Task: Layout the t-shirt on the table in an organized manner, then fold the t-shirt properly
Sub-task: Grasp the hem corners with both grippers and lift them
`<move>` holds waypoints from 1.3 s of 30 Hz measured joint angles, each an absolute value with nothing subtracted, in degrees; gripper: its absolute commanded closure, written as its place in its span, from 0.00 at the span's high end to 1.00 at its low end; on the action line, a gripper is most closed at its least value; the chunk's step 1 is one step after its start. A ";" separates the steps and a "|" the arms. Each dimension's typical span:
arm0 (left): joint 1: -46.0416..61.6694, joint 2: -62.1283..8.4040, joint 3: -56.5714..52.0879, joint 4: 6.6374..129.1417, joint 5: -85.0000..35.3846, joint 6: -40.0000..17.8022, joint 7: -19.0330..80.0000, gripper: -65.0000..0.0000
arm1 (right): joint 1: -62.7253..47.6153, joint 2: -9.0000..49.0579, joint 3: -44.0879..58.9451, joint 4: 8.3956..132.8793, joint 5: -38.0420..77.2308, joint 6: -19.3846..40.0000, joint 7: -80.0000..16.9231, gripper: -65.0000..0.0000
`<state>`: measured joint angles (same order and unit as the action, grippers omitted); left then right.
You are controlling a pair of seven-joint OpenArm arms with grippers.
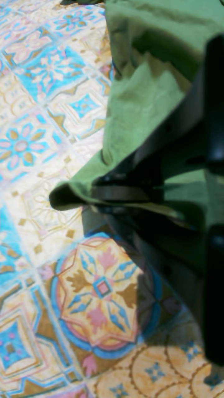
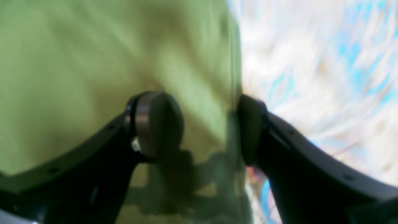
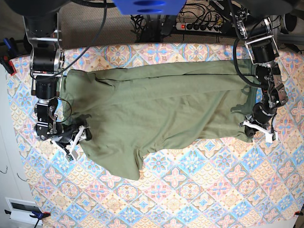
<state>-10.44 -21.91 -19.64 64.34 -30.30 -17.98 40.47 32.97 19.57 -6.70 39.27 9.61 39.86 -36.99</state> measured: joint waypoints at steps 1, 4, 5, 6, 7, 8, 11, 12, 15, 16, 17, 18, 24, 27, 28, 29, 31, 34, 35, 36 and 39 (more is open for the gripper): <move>-10.46 -21.91 -19.64 64.34 -30.30 -18.00 40.47 0.00 | 34.17 19.62 -7.35 38.35 9.56 39.86 -36.45 0.54; -10.46 -21.87 -19.64 64.34 -30.26 -18.00 40.47 0.00 | 38.74 19.22 -8.54 35.38 10.46 39.83 -31.29 0.54; -10.46 -21.87 -19.64 64.34 -30.37 -18.02 40.51 0.00 | 39.83 19.20 -8.62 34.24 11.29 39.86 -28.88 0.54; -10.46 -21.91 -19.64 64.34 -30.44 -18.00 40.49 0.00 | 40.07 19.16 -8.86 33.23 11.62 39.86 -27.51 0.54; -10.46 -21.93 -19.64 64.34 -30.44 -18.00 40.47 0.00 | 39.86 19.18 -8.91 32.12 11.35 39.88 -26.52 0.54; -10.46 -21.93 -19.64 64.34 -30.41 -17.98 40.47 0.00 | 39.27 19.18 -8.91 30.83 11.05 39.86 -26.11 0.54; -10.46 -21.87 -19.64 64.34 -30.44 -18.02 40.47 0.00 | 37.23 19.44 -8.97 26.89 10.37 39.83 -22.02 0.54; -10.50 -21.78 -19.64 64.34 -30.44 -18.00 40.45 0.00 | 37.89 19.62 -8.95 25.67 11.11 39.86 -23.35 0.54; -10.41 -21.74 -19.64 64.34 -30.26 -17.80 40.51 0.00 | 40.45 19.16 -8.99 22.87 10.09 39.29 -18.39 0.54; -10.44 -21.74 -19.64 64.34 -30.26 -17.85 40.51 0.00 | 40.77 19.14 -8.99 22.41 11.05 39.42 -16.73 0.54; -10.46 -21.71 -19.64 64.34 -30.30 -17.85 40.47 0.00 | 40.97 19.07 -8.99 21.89 11.11 39.66 -16.03 0.54; -10.48 -21.78 -19.64 64.34 -30.48 -17.93 40.47 0.00 | 40.95 19.00 -9.02 20.99 10.74 39.86 -15.88 0.54; -10.11 -21.69 -19.64 64.34 -30.44 -18.00 40.45 0.00 | 39.83 19.22 -9.02 18.81 10.28 39.81 -15.70 0.54; -9.72 -21.71 -19.64 64.34 -30.41 -17.91 40.49 0.00 | 40.29 19.18 -9.02 18.92 10.48 39.66 -15.18 0.53; -9.63 -21.74 -19.64 64.34 -30.44 -18.02 40.49 0.00 | 40.21 19.09 -9.02 18.92 10.50 39.66 -15.18 0.50; -9.58 -21.76 -19.64 64.34 -30.41 -17.93 40.47 0.00 | 40.05 18.92 -9.02 18.90 10.50 39.66 -15.18 0.46; -9.52 -21.67 -19.64 64.34 -30.46 -17.87 40.45 0.00 | 39.64 17.93 -9.02 18.83 10.61 39.13 -15.07 0.34; -9.17 -21.61 -19.64 64.36 -30.46 -17.98 40.47 0.00 | 39.79 16.12 -9.02 18.85 10.31 39.29 -15.27 0.16; -8.97 -21.63 -19.64 64.36 -30.46 -17.96 40.47 0.00 | 39.77 15.46 -9.02 19.07 10.31 39.44 -15.27 0.09; -8.84 -21.61 -19.64 64.36 -30.44 -17.82 40.47 0.00 | 39.72 15.18 -9.15 19.18 10.33 39.97 -15.22 0.03; -8.86 -21.63 -19.64 64.36 -30.44 -17.82 40.47 0.00 | 39.72 15.53 -9.17 19.18 10.33 40.05 -15.22 0.01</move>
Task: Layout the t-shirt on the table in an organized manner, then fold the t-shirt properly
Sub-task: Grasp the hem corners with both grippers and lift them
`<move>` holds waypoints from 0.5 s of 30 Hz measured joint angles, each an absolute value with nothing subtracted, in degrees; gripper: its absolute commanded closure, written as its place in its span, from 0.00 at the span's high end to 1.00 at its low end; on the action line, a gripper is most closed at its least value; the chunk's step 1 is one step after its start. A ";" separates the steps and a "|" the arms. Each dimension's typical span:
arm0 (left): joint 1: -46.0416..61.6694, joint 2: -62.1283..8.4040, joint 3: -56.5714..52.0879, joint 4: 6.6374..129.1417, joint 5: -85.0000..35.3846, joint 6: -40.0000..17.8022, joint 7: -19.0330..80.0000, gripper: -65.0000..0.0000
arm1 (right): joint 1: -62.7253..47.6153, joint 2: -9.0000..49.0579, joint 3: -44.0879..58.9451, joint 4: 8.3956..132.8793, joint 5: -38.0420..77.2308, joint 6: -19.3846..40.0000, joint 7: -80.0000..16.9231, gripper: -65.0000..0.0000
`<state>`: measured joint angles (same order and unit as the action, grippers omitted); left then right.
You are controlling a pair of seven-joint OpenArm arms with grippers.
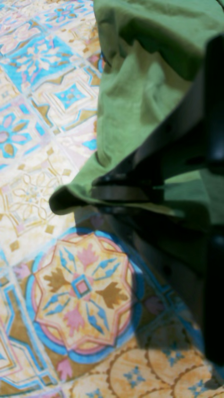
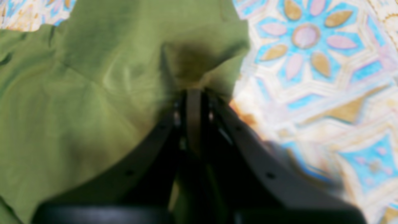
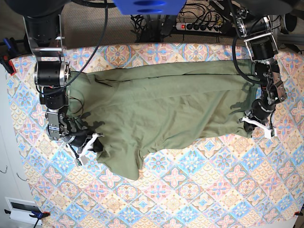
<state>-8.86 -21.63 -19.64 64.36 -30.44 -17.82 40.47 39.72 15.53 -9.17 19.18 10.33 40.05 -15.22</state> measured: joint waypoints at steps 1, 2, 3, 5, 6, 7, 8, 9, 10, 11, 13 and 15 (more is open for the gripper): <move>-8.95 -21.63 -19.64 64.36 -30.44 -17.82 40.45 0.00 | 39.72 15.84 -9.17 19.18 10.35 39.57 -15.22 0.01; -9.17 -21.61 -19.64 64.36 -30.46 -17.85 40.45 0.00 | 39.70 16.23 -9.17 19.18 10.31 39.38 -15.20 0.01; -9.34 -21.58 -19.64 64.36 -30.44 -17.87 40.42 0.00 | 39.68 16.49 -9.17 19.18 10.31 39.40 -15.22 0.01; -9.65 -21.61 -19.66 64.36 -30.46 -17.98 40.49 0.00 | 39.70 16.53 -9.10 19.18 10.31 39.38 -15.22 0.01; -9.89 -21.58 -19.64 64.34 -30.15 -17.80 40.51 0.00 | 39.70 16.43 -9.10 19.25 10.33 39.40 -15.22 0.01; -10.20 -21.61 -19.64 64.34 -30.09 -17.80 40.51 0.00 | 39.64 16.25 -9.06 19.77 10.31 39.44 -15.73 0.01; -10.57 -21.61 -19.64 64.34 -30.04 -17.87 40.47 0.00 | 39.46 16.14 -9.06 20.82 10.22 39.62 -16.19 0.01; -10.87 -21.61 -19.64 64.34 -30.06 -17.85 40.45 0.00 | 39.35 16.19 -9.06 22.04 10.15 39.77 -16.38 0.01; -11.11 -21.61 -19.62 64.36 -30.09 -17.89 40.40 0.00 | 39.35 16.56 -8.99 23.38 10.24 39.86 -17.21 0.01; -11.40 -21.61 -19.42 64.36 -30.20 -17.98 40.34 0.00 | 39.38 17.45 -8.99 25.15 10.20 40.29 -18.81 0.01; -12.53 -21.58 -19.29 64.23 -29.93 -17.76 41.04 0.00 | 39.33 19.86 -8.88 29.06 10.33 40.21 -20.60 0.01; -14.20 -21.56 -19.20 64.23 -29.93 -17.87 40.80 0.00 | 38.04 21.28 -8.51 32.91 10.79 39.77 -20.82 0.01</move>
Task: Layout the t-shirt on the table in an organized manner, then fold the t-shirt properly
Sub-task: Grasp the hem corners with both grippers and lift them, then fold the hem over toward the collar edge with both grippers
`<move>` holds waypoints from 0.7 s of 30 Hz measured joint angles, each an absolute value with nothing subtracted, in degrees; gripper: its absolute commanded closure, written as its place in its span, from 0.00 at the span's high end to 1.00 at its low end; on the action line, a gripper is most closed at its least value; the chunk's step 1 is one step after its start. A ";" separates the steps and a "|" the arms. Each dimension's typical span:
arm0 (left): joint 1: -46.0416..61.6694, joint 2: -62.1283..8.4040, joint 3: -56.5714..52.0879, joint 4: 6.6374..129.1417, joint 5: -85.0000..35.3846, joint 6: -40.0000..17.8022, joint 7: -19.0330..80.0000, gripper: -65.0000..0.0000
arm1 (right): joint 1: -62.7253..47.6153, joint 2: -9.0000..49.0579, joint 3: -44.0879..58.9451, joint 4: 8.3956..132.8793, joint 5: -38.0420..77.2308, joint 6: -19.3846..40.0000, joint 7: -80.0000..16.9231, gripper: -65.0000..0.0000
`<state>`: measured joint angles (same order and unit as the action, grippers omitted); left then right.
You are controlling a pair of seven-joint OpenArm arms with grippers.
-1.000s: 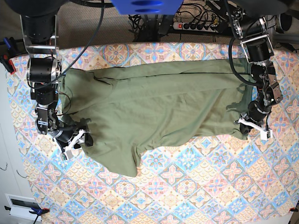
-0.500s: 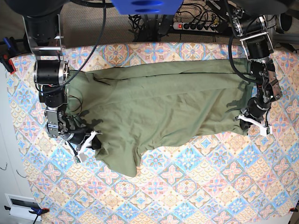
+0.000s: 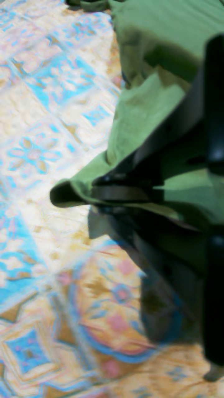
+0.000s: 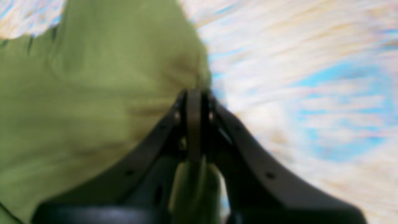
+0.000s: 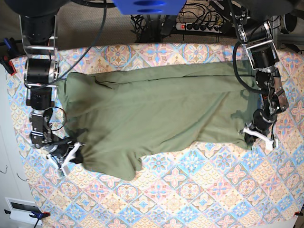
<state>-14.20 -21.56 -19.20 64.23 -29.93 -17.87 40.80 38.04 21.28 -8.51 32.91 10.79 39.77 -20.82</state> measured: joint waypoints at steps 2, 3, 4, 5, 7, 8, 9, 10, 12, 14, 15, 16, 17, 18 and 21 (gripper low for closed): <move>-16.14 -21.26 -18.70 64.23 -30.04 -17.96 40.49 0.00 | 35.99 21.43 -8.47 35.57 10.87 39.38 -20.93 0.01; -17.04 -21.30 -17.30 64.23 -30.00 -17.78 40.01 0.00 | 34.98 21.26 -8.47 36.12 10.83 39.40 -21.61 0.01; -17.93 -21.26 -16.10 63.94 -30.02 -17.80 40.03 0.00 | 34.20 20.78 -8.47 36.40 10.63 39.66 -22.72 0.01; -18.83 -21.15 -14.94 63.22 -30.02 -18.04 40.03 0.00 | 33.45 20.21 -8.45 36.67 10.46 39.90 -23.94 0.01; -20.51 -20.75 -13.10 60.84 -30.09 -18.00 40.23 0.00 | 32.75 20.18 -6.00 37.74 10.48 40.93 -25.36 0.01; -21.15 -20.78 -12.53 59.81 -30.06 -18.00 40.58 0.00 | 32.91 20.71 -4.12 38.52 10.48 40.40 -25.85 0.01; -21.63 -20.80 -12.32 58.96 -30.02 -17.96 40.49 0.00 | 33.19 21.47 -2.31 39.27 10.52 40.05 -26.15 0.01; -21.98 -20.82 -12.34 58.41 -29.89 -17.87 40.56 0.00 | 33.28 22.17 -0.84 39.83 10.66 39.81 -26.17 0.01; -22.28 -20.99 -12.08 58.22 -29.82 -17.85 40.45 0.00 | 33.15 22.76 1.41 40.62 10.87 39.81 -26.65 0.01; -22.37 -20.95 -12.08 58.28 -30.02 -18.02 40.42 0.00 | 32.29 22.48 3.51 41.39 10.46 39.75 -28.93 0.01; -22.28 -20.93 -12.12 58.28 -30.00 -18.02 40.45 0.00 | 31.46 22.39 3.95 41.71 10.39 39.90 -29.87 0.01; -22.17 -20.95 -12.21 58.28 -30.00 -18.02 40.51 0.00 | 30.37 22.33 4.32 42.78 10.37 40.16 -31.11 0.01; -22.04 -20.99 -12.23 58.28 -29.93 -17.96 40.47 0.00 | 29.30 22.24 4.86 44.25 10.22 40.21 -31.44 0.01; -21.89 -21.12 -12.25 58.28 -30.00 -17.96 40.47 0.00 | 28.38 22.31 5.15 45.67 10.22 40.23 -31.62 0.01; -20.45 -22.13 -13.58 58.41 -30.44 -18.46 40.49 0.00 | 26.74 23.00 5.26 49.89 10.44 40.21 -32.34 0.01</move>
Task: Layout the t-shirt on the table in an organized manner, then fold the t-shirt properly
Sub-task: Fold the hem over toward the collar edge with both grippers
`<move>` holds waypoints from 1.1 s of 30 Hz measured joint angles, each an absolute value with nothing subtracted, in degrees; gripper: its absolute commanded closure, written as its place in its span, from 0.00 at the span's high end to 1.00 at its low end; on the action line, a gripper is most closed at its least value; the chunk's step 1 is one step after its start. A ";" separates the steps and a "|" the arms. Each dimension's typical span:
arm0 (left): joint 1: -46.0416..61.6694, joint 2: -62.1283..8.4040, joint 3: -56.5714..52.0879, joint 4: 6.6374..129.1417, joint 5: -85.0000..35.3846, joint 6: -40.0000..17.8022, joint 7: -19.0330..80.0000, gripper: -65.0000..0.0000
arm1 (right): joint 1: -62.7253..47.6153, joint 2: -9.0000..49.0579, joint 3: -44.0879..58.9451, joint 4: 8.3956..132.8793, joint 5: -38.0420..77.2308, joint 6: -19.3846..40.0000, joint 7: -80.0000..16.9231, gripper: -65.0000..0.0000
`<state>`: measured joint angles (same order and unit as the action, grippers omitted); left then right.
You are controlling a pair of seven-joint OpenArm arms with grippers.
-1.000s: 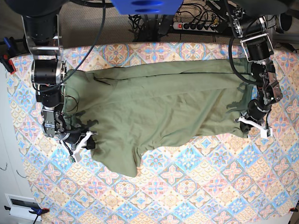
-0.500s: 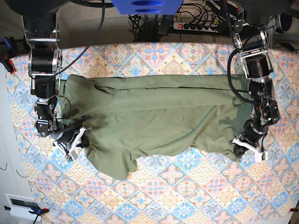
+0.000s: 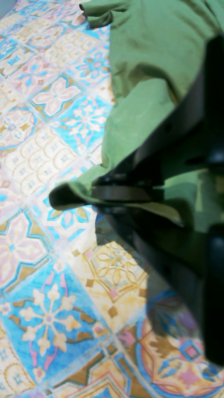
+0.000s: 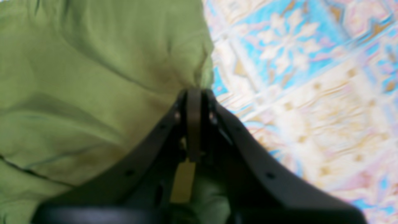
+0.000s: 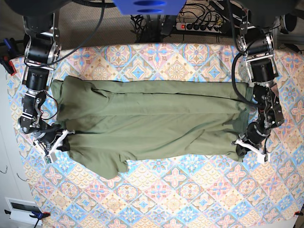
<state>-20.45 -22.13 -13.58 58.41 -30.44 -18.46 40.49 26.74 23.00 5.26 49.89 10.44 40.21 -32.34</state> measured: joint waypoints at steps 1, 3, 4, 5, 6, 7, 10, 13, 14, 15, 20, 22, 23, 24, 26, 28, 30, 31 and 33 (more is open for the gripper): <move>-20.12 -22.24 -14.66 58.39 -30.41 -18.22 40.64 0.00 | 26.33 23.05 5.32 50.94 10.46 39.72 -32.29 0.01; -19.70 -22.48 -16.34 58.39 -30.39 -18.11 40.73 0.00 | 25.52 23.03 5.32 51.92 10.81 39.86 -31.97 0.01; -19.51 -22.59 -17.21 58.39 -30.41 -18.22 40.75 0.00 | 25.10 22.92 5.30 51.96 10.79 40.23 -32.03 0.01; -19.33 -22.70 -18.31 58.39 -30.39 -18.20 40.49 0.00 | 24.71 22.63 5.54 51.90 10.74 40.27 -32.25 0.01; -19.18 -22.65 -19.51 58.39 -30.35 -18.24 40.49 0.00 | 24.27 22.33 6.35 51.75 10.72 40.38 -32.34 0.01; -19.00 -22.63 -20.64 58.39 -30.41 -18.22 40.56 0.00 | 23.81 22.11 7.64 51.72 10.72 40.47 -32.53 0.01; -18.55 -22.55 -22.94 58.39 -30.44 -18.26 40.93 0.00 | 23.16 22.72 10.22 51.72 10.76 40.47 -32.49 0.01; -17.74 -22.52 -23.00 58.39 -30.65 -18.44 40.77 0.00 | 23.31 22.83 10.79 51.75 10.87 40.45 -32.45 0.01; -17.39 -22.52 -23.00 58.39 -30.63 -18.41 40.82 0.00 | 23.33 22.74 10.79 51.75 10.90 40.45 -32.42 0.01; -17.10 -22.52 -23.03 58.39 -30.59 -18.39 40.91 0.00 | 23.33 22.68 10.96 51.77 10.92 40.47 -32.42 0.01; -16.14 -22.52 -23.07 58.72 -30.98 -18.68 40.49 0.00 | 23.31 22.31 13.82 51.75 10.96 40.51 -33.21 0.01; -14.68 -22.37 -23.07 60.38 -30.83 -18.68 40.75 0.00 | 23.24 22.35 15.38 52.45 10.87 40.62 -35.38 0.01; -13.63 -22.37 -23.07 61.58 -30.98 -18.72 40.88 0.00 | 22.94 22.17 16.45 53.58 10.72 40.73 -36.01 0.01; -12.88 -22.39 -23.07 62.70 -31.18 -18.81 40.93 0.00 | 22.50 22.17 17.32 54.87 10.85 40.75 -36.49 0.01; -11.46 -22.39 -23.07 64.64 -30.87 -18.76 40.80 0.00 | 21.10 22.13 18.72 58.15 11.16 40.47 -37.28 0.01; -10.72 -22.65 -23.09 65.65 -30.52 -17.78 40.58 0.00 | 19.11 22.68 19.84 62.06 10.26 39.57 -39.86 0.01; -9.50 -22.87 -23.22 67.02 -30.35 -17.78 40.42 0.00 | 17.15 23.03 20.25 65.80 10.20 39.70 -42.48 0.01; -8.43 -22.85 -23.22 68.34 -30.59 -17.87 40.36 0.00 | 16.36 22.90 20.27 67.81 10.00 39.70 -43.53 0.01; -6.55 -22.81 -23.22 70.24 -30.65 -18.15 40.34 0.00 | 15.64 22.55 20.16 70.91 10.66 39.99 -44.47 0.01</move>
